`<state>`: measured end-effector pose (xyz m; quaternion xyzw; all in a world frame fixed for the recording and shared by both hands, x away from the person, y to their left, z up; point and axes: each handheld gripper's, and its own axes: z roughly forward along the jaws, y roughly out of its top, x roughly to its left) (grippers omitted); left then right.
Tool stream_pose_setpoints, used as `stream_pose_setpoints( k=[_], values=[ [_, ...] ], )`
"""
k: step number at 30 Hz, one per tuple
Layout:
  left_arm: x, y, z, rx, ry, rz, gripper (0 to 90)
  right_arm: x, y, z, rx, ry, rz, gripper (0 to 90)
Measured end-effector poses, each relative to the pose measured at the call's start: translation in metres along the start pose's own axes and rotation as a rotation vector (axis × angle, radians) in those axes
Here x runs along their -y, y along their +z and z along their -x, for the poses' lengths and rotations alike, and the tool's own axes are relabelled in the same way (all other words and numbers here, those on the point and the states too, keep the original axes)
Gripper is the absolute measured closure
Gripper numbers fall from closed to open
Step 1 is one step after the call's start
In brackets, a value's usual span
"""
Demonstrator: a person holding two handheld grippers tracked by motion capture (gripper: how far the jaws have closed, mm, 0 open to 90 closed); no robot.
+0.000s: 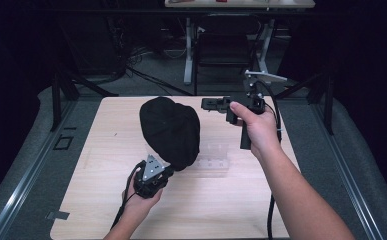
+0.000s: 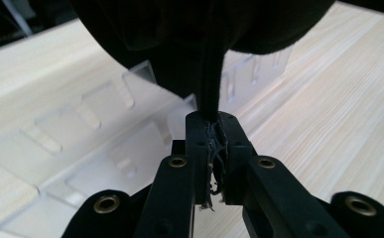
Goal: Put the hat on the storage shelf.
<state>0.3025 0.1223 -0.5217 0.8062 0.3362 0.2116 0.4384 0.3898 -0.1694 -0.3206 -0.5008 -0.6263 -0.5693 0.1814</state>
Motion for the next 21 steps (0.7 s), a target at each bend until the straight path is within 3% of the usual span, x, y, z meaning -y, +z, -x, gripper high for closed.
stream_pose_setpoints(
  k=[4, 6, 7, 10, 21],
  values=[
    [0.007, 0.000, -0.002, -0.002, -0.024, -0.009, 85.6, 0.003, -0.007, 0.003, -0.007, 0.001, 0.008, 77.7],
    [0.011, 0.001, -0.002, -0.003, -0.033, -0.009, 85.5, 0.005, -0.011, 0.004, 0.019, -0.021, 0.011, 77.1],
    [0.011, 0.000, -0.004, -0.006, -0.013, -0.016, 85.5, 0.005, -0.011, 0.004, 0.019, -0.021, 0.011, 77.1],
    [0.016, 0.000, -0.005, -0.001, -0.040, -0.005, 85.4, 0.007, -0.015, 0.004, 0.016, -0.025, 0.019, 76.7],
    [0.020, -0.001, -0.005, 0.004, -0.062, 0.001, 81.0, 0.013, -0.030, 0.002, 0.059, -0.068, 0.049, 76.1]
  ],
)
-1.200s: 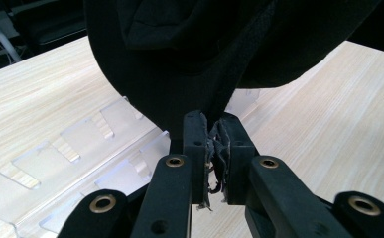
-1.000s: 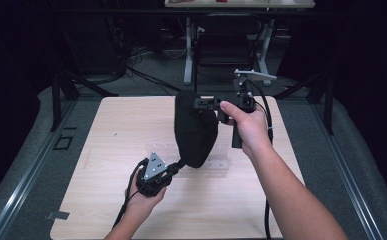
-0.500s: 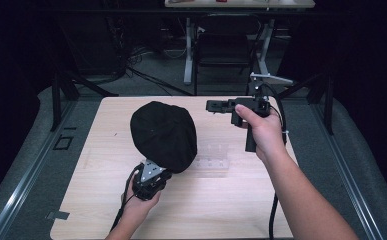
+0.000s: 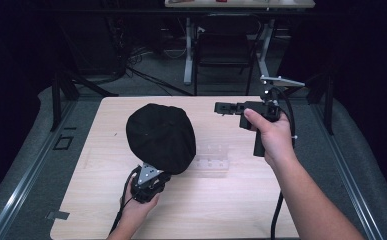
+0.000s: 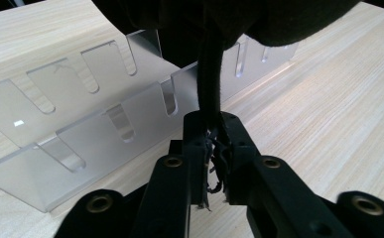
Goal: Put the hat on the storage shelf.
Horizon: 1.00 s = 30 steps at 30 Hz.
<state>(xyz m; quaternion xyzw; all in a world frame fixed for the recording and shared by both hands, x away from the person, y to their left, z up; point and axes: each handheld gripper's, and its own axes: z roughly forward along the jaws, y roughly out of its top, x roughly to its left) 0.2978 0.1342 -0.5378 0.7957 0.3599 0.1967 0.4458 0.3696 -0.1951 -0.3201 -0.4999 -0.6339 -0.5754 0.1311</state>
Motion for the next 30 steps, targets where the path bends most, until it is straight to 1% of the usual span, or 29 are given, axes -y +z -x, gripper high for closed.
stream_pose_setpoints(
  k=[2, 3, 5, 6, 8, 12, 13, 17, 21, 23, 25, 28, 30],
  values=[
    [0.000, -0.002, -0.001, 0.022, -0.015, 0.007, 76.6, 0.001, -0.002, 0.000, 0.002, -0.006, -0.005, 75.9],
    [0.000, -0.004, -0.002, 0.025, -0.018, 0.007, 73.9, 0.002, -0.002, -0.001, 0.006, -0.010, -0.004, 75.8],
    [-0.001, -0.008, -0.003, 0.034, -0.050, 0.014, 69.4, 0.002, -0.004, -0.001, 0.014, -0.018, -0.006, 75.4],
    [-0.001, -0.009, -0.003, 0.037, -0.058, 0.018, 67.3, 0.003, -0.005, -0.002, 0.021, -0.019, -0.006, 75.3],
    [-0.001, -0.012, -0.005, 0.045, -0.061, 0.015, 64.4, 0.003, -0.006, -0.002, 0.029, -0.027, -0.005, 75.0],
    [0.000, -0.019, -0.009, 0.040, -0.079, 0.025, 58.1, 0.007, -0.010, -0.002, 0.059, -0.041, -0.004, 74.6],
    [0.000, -0.020, -0.010, 0.044, -0.084, 0.026, 58.1, 0.007, -0.010, -0.002, 0.059, -0.041, -0.004, 74.6],
    [0.001, -0.027, -0.014, 0.046, -0.097, 0.033, 56.3, 0.009, -0.013, -0.002, 0.091, -0.063, -0.007, 74.3],
    [0.003, -0.034, -0.018, 0.041, -0.110, 0.040, 54.5, 0.011, -0.019, -0.003, 0.102, -0.076, 0.001, 74.0],
    [0.004, -0.039, -0.021, 0.043, -0.126, 0.042, 52.9, 0.013, -0.023, -0.003, 0.110, -0.085, 0.002, 73.7],
    [0.005, -0.044, -0.023, 0.037, -0.131, 0.041, 51.3, 0.014, -0.026, -0.002, 0.123, -0.092, 0.006, 73.0],
    [0.007, -0.050, -0.027, 0.035, -0.148, 0.037, 50.0, 0.016, -0.031, -0.001, 0.128, -0.095, 0.004, 72.3],
    [0.009, -0.054, -0.030, 0.034, -0.165, 0.045, 49.2, 0.018, -0.035, 0.000, 0.131, -0.104, 0.008, 71.7]
  ],
)
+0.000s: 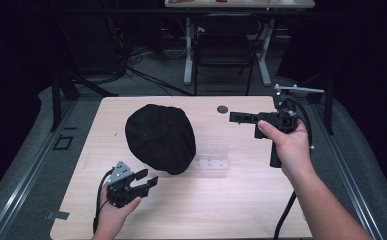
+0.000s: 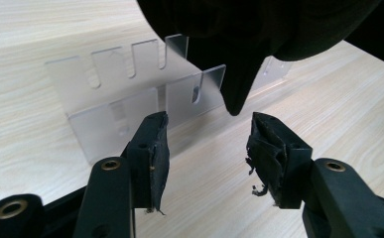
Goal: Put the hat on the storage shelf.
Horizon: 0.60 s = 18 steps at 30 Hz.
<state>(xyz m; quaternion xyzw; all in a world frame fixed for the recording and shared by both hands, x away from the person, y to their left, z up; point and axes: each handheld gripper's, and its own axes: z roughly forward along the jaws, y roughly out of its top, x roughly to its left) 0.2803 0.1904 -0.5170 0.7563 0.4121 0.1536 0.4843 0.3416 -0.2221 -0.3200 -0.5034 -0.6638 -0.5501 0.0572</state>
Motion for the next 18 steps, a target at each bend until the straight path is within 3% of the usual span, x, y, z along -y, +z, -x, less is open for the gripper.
stream_pose_setpoints(
  k=[5, 18],
  values=[
    [0.005, -0.013, -0.009, -0.022, -0.018, -0.005, 47.9, 0.006, -0.009, 0.004, 0.013, -0.012, 0.005, 71.1],
    [0.027, -0.023, -0.029, -0.072, -0.095, 0.012, 47.6, 0.041, -0.022, 0.017, 0.144, -0.099, 0.012, 68.1]
  ],
)
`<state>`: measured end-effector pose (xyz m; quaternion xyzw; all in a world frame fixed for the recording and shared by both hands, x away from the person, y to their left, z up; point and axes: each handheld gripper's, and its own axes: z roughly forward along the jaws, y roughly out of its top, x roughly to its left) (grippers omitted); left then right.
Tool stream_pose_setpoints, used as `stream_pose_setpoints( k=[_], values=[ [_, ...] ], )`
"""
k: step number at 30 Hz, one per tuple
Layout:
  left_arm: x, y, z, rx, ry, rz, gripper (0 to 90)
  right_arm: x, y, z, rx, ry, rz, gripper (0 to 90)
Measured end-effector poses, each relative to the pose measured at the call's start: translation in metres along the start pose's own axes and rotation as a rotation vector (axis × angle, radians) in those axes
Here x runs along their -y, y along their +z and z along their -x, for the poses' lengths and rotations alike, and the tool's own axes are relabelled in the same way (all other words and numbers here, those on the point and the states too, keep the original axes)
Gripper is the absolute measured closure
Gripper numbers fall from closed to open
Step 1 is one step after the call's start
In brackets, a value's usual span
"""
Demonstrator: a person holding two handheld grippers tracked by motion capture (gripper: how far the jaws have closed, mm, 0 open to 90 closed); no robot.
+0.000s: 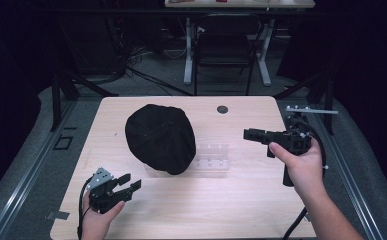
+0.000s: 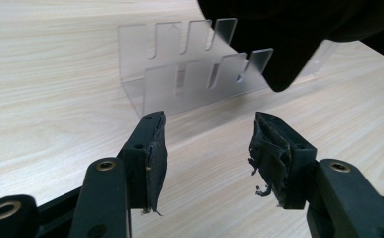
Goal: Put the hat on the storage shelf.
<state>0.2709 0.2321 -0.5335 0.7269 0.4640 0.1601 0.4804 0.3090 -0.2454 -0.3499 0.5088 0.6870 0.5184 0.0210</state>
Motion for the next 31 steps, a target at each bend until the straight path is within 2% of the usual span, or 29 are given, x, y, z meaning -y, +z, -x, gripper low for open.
stream_pose_setpoints(
  k=[7, 9, 11, 17, 21, 25, 31],
  values=[
    [0.007, 0.003, -0.002, -0.007, 0.013, -0.017, 47.6, 0.019, 0.005, 0.006, 0.045, -0.024, -0.024, 66.1],
    [0.008, 0.004, -0.002, -0.003, 0.020, -0.025, 47.5, 0.025, 0.005, 0.007, 0.059, -0.042, -0.002, 66.0],
    [0.009, 0.004, -0.001, -0.003, 0.022, -0.024, 47.6, 0.031, 0.006, 0.009, 0.056, -0.034, -0.009, 66.0],
    [0.012, 0.005, -0.002, -0.013, 0.033, -0.028, 47.6, 0.054, 0.009, 0.016, 0.099, -0.047, -0.004, 65.9],
    [0.013, 0.005, -0.002, -0.013, 0.032, -0.027, 47.2, 0.070, 0.010, 0.022, 0.144, -0.064, -0.001, 65.7],
    [0.014, 0.007, -0.001, -0.014, 0.033, -0.030, 47.1, 0.085, 0.010, 0.027, 0.198, -0.091, 0.028, 65.4],
    [0.013, 0.008, 0.002, -0.012, 0.044, -0.019, 46.0, 0.102, 0.012, 0.039, 0.249, -0.114, 0.052, 64.7]
  ],
)
